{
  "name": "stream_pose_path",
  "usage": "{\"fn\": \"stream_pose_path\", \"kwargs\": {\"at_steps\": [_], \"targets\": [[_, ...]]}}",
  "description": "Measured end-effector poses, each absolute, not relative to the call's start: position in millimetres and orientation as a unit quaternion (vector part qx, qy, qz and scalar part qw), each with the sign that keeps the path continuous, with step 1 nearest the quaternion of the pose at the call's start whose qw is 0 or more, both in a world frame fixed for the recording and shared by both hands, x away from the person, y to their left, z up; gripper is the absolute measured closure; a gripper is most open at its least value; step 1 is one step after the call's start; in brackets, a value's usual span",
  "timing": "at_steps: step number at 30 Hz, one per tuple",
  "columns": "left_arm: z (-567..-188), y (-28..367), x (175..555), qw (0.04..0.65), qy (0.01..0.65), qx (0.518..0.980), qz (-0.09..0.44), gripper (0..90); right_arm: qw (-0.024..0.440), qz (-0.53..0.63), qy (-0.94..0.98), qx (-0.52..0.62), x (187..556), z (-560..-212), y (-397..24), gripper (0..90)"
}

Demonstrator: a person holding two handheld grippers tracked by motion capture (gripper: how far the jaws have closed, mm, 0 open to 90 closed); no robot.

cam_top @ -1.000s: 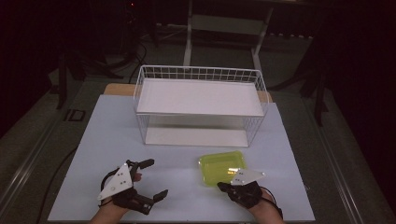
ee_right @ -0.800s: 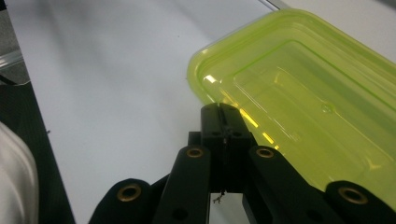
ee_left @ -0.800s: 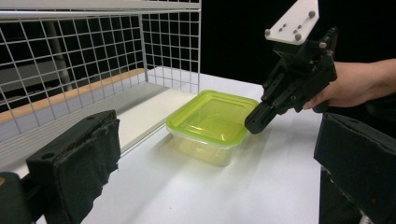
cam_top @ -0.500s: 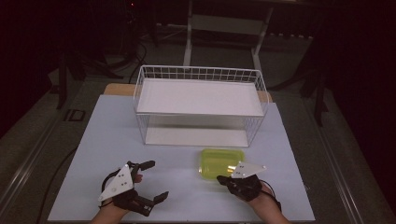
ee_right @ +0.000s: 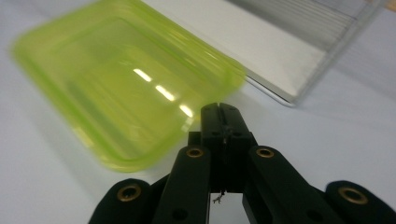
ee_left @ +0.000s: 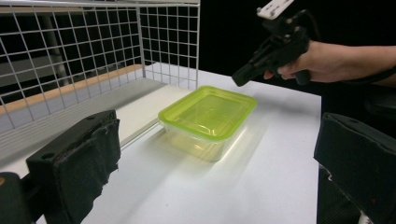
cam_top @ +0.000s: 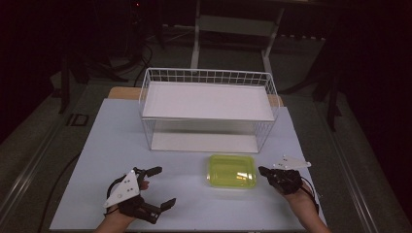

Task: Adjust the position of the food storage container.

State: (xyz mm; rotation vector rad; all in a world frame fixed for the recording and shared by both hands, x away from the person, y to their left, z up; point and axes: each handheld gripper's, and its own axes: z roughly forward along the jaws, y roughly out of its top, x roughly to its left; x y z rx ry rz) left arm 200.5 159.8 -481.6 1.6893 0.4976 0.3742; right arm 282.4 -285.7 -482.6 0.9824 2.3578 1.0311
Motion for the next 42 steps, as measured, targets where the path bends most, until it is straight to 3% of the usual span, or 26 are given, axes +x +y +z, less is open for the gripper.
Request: {"fn": "stream_pose_path", "kwargs": {"at_steps": [10,42], "targets": [[-483.2,163.2,202.1,0.622,0.223,0.733,0.161,0.9,0.171,0.365,0.841,0.36,297.3,-496.8,-280.7,90.0],[-485.8,162.4,204.3,0.615,0.232,0.737,0.16,0.9,0.151,0.372,0.859,0.317,305.8,-496.3,-228.3,90.0]]}}
